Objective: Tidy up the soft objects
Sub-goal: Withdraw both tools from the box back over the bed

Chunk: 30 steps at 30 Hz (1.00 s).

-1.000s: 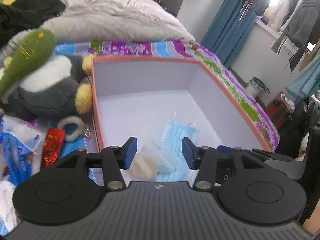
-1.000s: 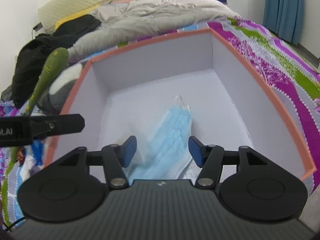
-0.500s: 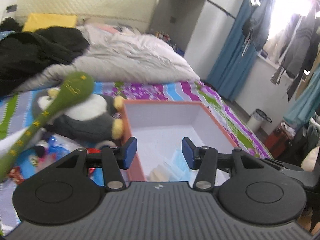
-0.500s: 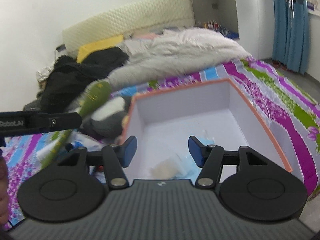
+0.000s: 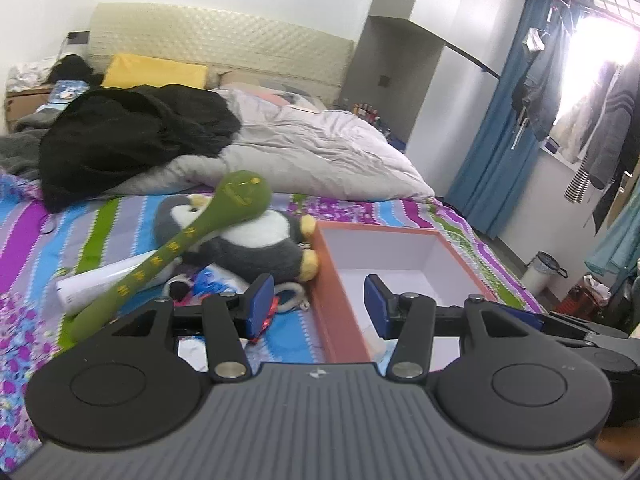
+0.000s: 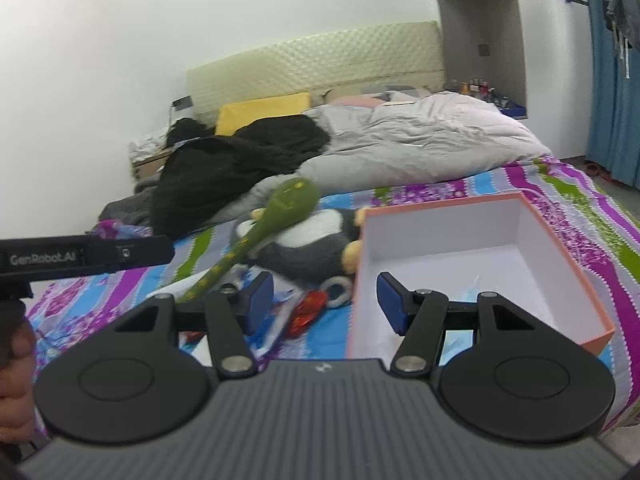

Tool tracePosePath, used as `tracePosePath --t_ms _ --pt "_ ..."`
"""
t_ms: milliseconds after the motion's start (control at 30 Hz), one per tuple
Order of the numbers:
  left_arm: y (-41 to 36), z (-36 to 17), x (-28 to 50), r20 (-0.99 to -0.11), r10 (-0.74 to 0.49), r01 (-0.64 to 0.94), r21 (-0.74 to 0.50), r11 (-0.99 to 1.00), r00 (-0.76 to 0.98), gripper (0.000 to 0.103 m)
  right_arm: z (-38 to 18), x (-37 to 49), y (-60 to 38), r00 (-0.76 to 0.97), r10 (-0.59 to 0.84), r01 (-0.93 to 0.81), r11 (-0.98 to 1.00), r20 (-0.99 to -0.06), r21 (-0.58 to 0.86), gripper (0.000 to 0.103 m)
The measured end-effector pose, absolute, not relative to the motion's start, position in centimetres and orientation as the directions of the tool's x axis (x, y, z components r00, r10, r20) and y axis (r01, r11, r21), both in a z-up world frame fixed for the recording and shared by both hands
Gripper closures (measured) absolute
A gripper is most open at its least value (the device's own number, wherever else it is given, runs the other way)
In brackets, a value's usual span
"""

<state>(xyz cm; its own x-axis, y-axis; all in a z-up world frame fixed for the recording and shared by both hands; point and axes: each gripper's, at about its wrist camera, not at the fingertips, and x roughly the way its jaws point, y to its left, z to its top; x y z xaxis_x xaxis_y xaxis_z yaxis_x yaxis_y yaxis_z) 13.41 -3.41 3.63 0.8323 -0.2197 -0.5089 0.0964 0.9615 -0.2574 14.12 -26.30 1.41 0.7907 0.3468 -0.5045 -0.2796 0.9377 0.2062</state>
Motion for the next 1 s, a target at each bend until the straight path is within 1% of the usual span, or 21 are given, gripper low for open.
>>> tracePosePath --t_ms 267,333,367,400,700,1000 --pt "-1.1 2.4 9.8 -0.534 -0.184 0.054 -0.25 0.967 0.825 0.047 0.2 11.4 -24.4 0.76 0.379 -0.311 0.925 -0.529 0.216 0.043" --pt "-0.8 1.9 9.1 -0.544 -0.175 0.044 -0.246 0.968 0.821 0.045 -0.1 10.8 -24.1 0.752 0.382 -0.314 0.924 -0.537 0.218 0.043" --pt "-0.6 1.5 8.8 -0.549 -0.169 0.035 -0.246 0.969 0.819 0.042 -0.2 10.6 -23.8 0.749 0.382 -0.315 0.924 -0.541 0.217 0.043" --pt "-0.5 1.3 8.5 -0.553 -0.166 0.03 -0.246 0.969 0.817 0.041 -0.4 10.4 -23.6 0.744 0.383 -0.316 0.924 -0.548 0.217 0.043" --pt "0.9 -1.7 6.7 -0.602 -0.141 -0.033 -0.268 0.963 0.786 0.041 -1.6 8.6 -22.3 0.712 0.402 -0.343 0.914 -0.575 0.215 0.043" --pt "1.9 -4.1 5.4 -0.642 -0.124 -0.074 -0.272 0.96 0.756 0.041 -3.2 7.1 -20.8 0.669 0.454 -0.393 0.888 -0.589 0.239 0.043"
